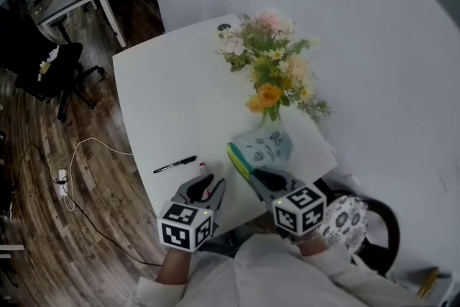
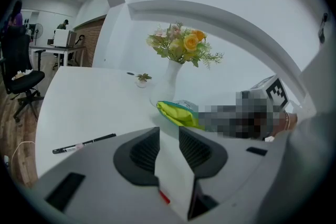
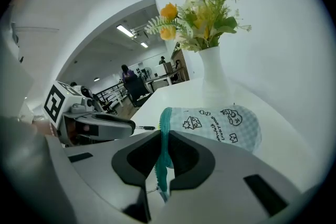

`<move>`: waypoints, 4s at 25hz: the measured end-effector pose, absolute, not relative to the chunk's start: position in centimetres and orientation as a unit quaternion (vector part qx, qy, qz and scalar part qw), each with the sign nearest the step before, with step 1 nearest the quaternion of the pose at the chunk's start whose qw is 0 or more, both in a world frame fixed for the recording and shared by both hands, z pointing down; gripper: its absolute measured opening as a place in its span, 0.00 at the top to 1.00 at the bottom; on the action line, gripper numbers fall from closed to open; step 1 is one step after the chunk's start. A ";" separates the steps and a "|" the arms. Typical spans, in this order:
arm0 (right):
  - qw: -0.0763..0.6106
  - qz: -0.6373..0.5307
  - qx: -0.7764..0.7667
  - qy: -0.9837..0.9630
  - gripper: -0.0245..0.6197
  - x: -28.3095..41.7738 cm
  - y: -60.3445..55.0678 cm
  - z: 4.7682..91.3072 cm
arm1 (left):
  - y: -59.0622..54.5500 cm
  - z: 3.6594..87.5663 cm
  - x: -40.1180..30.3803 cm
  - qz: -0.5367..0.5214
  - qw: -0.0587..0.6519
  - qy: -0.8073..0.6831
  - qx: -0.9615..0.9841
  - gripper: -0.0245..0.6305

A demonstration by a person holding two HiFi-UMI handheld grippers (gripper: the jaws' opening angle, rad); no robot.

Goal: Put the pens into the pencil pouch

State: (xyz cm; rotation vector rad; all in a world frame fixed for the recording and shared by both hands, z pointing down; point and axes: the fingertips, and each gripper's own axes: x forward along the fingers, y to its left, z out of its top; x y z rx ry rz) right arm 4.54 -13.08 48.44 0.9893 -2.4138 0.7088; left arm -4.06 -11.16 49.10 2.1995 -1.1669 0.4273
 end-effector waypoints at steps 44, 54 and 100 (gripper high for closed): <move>-0.097 0.484 0.250 -0.833 0.89 1.9 -12.3 40.8 | -11.1 49.8 -8.0 0.210 0.299 -0.464 0.807 0.84; -0.101 0.501 0.230 -0.828 0.89 2.1 -12.1 41.1 | -12.8 52.3 -8.1 0.251 0.308 -0.475 0.785 0.83; -0.084 0.520 0.210 -0.824 0.89 2.9 -11.7 42.9 | -15.7 58.8 -8.1 0.353 0.285 -0.504 0.735 0.83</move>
